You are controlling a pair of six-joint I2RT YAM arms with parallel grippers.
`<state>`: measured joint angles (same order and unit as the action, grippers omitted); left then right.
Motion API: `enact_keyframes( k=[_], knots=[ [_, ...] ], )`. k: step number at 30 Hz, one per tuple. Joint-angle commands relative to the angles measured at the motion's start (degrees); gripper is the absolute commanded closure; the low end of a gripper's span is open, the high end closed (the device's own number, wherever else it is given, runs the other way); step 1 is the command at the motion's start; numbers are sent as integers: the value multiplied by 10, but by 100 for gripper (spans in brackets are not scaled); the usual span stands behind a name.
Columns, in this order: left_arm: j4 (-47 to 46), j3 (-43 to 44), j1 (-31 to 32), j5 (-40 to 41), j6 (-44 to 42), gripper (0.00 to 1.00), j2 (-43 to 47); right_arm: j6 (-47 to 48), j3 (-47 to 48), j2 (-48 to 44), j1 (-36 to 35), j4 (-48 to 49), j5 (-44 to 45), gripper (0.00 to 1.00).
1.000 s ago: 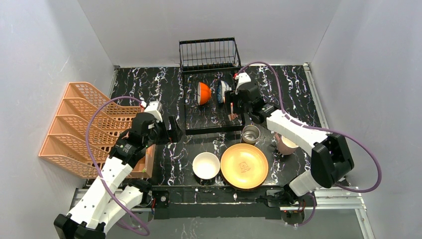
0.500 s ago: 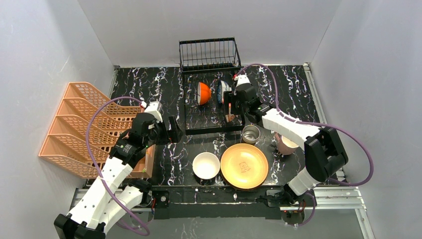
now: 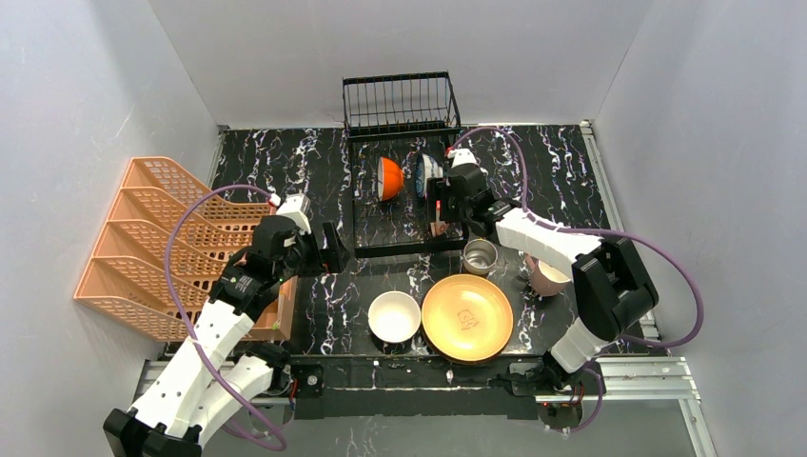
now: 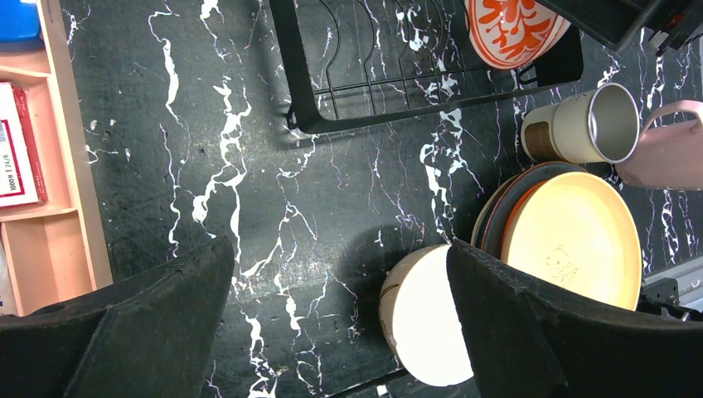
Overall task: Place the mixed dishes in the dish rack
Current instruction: Insert the bowl into the dish rack.
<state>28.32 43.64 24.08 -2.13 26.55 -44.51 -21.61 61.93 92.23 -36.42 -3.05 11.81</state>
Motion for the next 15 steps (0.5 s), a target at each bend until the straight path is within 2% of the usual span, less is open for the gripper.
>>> enact_keyframes(
  k=[1,15],
  knots=[
    [-4,-5,0,1,-9,2,6,-14,-10,-3,2,42,5,99],
    [-3,-6,0,4,-9,2,5,-63,-26,14,1,44,-34,99]
  ],
)
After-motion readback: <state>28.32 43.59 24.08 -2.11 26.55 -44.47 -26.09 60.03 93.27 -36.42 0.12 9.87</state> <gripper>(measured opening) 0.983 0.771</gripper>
